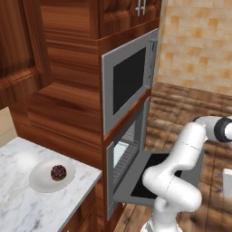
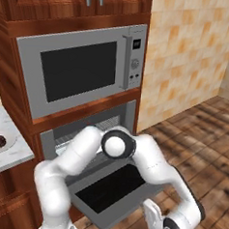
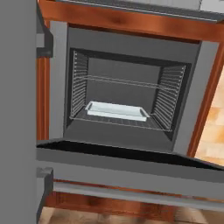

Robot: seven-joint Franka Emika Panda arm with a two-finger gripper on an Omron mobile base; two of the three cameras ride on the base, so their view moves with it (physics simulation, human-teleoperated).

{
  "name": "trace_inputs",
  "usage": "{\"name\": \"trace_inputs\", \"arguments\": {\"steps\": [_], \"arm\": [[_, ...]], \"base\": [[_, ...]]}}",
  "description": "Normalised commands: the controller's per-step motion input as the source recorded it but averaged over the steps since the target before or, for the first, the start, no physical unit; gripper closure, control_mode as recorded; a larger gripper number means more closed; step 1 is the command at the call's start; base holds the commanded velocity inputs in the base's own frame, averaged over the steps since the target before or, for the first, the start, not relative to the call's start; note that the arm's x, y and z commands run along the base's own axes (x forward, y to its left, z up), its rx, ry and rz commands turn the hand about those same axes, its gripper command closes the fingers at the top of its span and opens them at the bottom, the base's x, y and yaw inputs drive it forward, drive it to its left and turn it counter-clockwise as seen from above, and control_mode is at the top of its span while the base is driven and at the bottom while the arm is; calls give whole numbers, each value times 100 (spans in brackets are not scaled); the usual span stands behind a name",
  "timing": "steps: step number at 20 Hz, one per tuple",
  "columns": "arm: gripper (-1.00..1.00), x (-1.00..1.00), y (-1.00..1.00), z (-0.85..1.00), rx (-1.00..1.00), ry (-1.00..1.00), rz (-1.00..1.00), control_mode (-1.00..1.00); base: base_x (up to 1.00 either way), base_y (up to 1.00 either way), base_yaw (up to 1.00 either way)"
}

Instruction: Take the baked cake out of the oven and place it on the plate for cooling. Then close the oven door.

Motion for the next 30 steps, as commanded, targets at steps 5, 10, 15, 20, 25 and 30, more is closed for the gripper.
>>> {"name": "trace_inputs", "arguments": {"steps": [5, 10, 15, 20, 25, 30], "arm": [[-100, 18, -1, -100, 0, -16, 20, -100], [-100, 60, 0, -100, 1, -10, 11, -100], [-100, 71, -6, -90, 1, -11, 10, -100], [-100, 93, -15, -65, 8, -8, 8, -100], [-100, 68, -3, -84, 13, -10, 10, -100], [-100, 31, 6, -23, 28, -8, 6, -100]], "base": [[0, 0, 0], [0, 0, 0], [0, 0, 0], [0, 0, 0], [0, 0, 0], [0, 0, 0]]}}
